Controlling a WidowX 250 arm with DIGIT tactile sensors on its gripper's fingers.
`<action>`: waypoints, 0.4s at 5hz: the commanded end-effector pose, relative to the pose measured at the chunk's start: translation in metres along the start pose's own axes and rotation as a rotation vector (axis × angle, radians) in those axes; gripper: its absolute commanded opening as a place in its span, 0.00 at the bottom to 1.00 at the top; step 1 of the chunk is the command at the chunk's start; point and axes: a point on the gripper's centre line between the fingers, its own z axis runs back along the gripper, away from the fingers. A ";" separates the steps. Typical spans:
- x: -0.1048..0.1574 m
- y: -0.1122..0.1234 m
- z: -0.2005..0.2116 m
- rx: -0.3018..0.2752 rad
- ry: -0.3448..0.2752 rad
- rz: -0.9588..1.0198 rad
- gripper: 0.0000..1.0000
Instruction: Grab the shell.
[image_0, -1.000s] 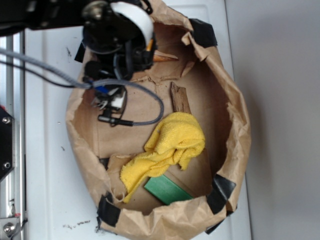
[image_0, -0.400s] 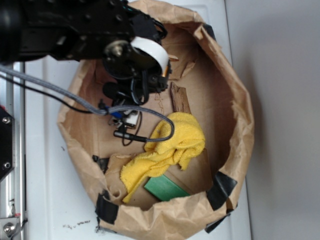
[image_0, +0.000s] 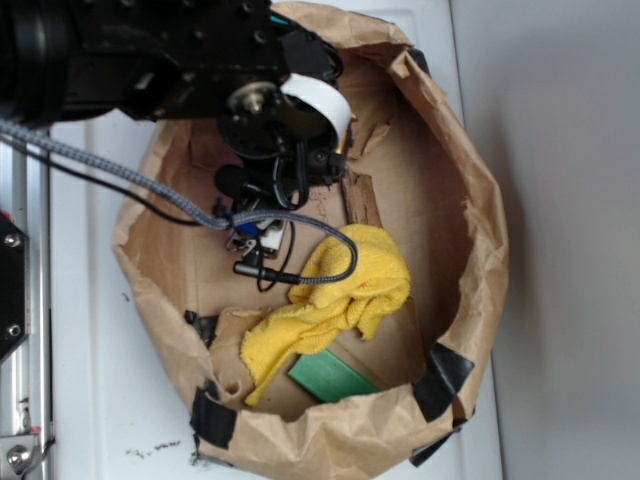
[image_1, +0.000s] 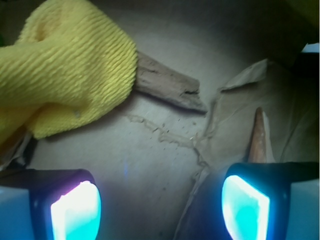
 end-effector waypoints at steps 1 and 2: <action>-0.014 0.036 0.021 0.030 -0.087 0.050 1.00; -0.009 0.045 0.013 0.047 -0.060 0.087 1.00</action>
